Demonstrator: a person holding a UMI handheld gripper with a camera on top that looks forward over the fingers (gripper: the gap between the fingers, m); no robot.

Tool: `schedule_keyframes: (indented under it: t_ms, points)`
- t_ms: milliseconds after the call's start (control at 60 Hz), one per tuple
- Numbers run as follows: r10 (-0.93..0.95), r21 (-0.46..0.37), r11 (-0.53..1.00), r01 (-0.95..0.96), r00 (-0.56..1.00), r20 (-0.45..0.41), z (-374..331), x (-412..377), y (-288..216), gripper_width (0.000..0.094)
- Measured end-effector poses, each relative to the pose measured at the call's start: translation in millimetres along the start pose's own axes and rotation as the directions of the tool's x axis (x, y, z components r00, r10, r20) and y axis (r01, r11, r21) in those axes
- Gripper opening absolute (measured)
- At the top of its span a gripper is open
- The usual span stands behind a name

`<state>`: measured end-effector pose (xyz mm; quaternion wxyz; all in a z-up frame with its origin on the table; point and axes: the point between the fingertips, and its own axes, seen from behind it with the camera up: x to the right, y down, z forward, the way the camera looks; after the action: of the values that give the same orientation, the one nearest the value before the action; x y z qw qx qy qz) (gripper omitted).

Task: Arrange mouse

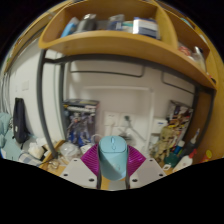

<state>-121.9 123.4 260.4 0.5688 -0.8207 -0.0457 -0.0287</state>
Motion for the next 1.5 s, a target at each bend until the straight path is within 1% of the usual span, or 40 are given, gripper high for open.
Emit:
schedule_keyframes:
  t_ms: [83, 117, 183, 267, 367, 450, 583, 683, 700, 817, 883, 900, 917, 933, 983, 1033, 1083, 1100, 1117, 1167, 1183, 1233, 1383, 1500]
  points:
    - [0.023, 0.008, 1.000, -0.023, 0.999, -0.039, -3, 56, 0, 0.0324]
    - [0.034, -0.006, 0.999, -0.035, 0.998, -0.044, 0, 77, 7, 0.0325]
    - [0.045, -0.052, 0.998, -0.048, 0.997, -0.057, 4, 106, 37, 0.0323]
    - [0.059, -0.135, 0.989, -0.066, 0.996, -0.060, 18, 130, 87, 0.0323]
    - [0.096, -0.248, 0.963, -0.105, 0.994, -0.049, 28, 137, 154, 0.0323]
    - [0.117, -0.321, 0.938, -0.126, 0.992, -0.047, 35, 137, 203, 0.0323]
    - [0.127, -0.415, 0.901, -0.130, 0.991, -0.035, 40, 128, 263, 0.0322]
    - [0.126, -0.458, 0.880, -0.122, 0.992, -0.022, 42, 118, 293, 0.0326]
    - [0.117, -0.439, 0.891, -0.116, 0.993, -0.024, 45, 118, 290, 0.0324]
    - [0.111, -0.441, 0.890, -0.114, 0.993, -0.032, 45, 118, 291, 0.0325]
    - [0.102, -0.442, 0.891, -0.106, 0.994, -0.032, 46, 118, 292, 0.0364]
    - [0.100, -0.443, 0.890, -0.104, 0.994, -0.032, 46, 118, 292, 0.0422]
    - [0.098, -0.443, 0.891, -0.103, 0.995, -0.033, 46, 117, 292, 0.0406]
    - [0.096, -0.446, 0.889, -0.101, 0.995, -0.033, 46, 117, 293, 0.0440]
    - [0.097, -0.454, 0.885, -0.103, 0.995, -0.036, 46, 118, 293, 0.0470]
    - [0.105, -0.468, 0.877, -0.112, 0.994, -0.041, 46, 119, 293, 0.0520]
    - [0.091, -0.485, 0.869, -0.100, 0.995, -0.041, 43, 120, 291, 0.0614]
    - [0.083, -0.487, 0.868, -0.093, 0.996, -0.042, 41, 121, 289, 0.0667]
    - [0.077, -0.488, 0.868, -0.088, 0.996, -0.044, 39, 121, 287, 0.0702]
    - [0.066, -0.476, 0.876, -0.076, 0.997, -0.037, 32, 119, 273, 0.0835]
    - [0.067, -0.468, 0.880, -0.075, 0.997, -0.034, 29, 118, 267, 0.0863]
    - [0.078, -0.440, 0.894, -0.083, 0.997, -0.028, 18, 113, 246, 0.0865]
    - [0.068, -0.375, 0.922, -0.091, 0.995, -0.073, -32, 112, 184, 0.0856]
    - [0.077, -0.315, 0.944, -0.097, 0.994, -0.076, -79, 97, 138, 0.0860]
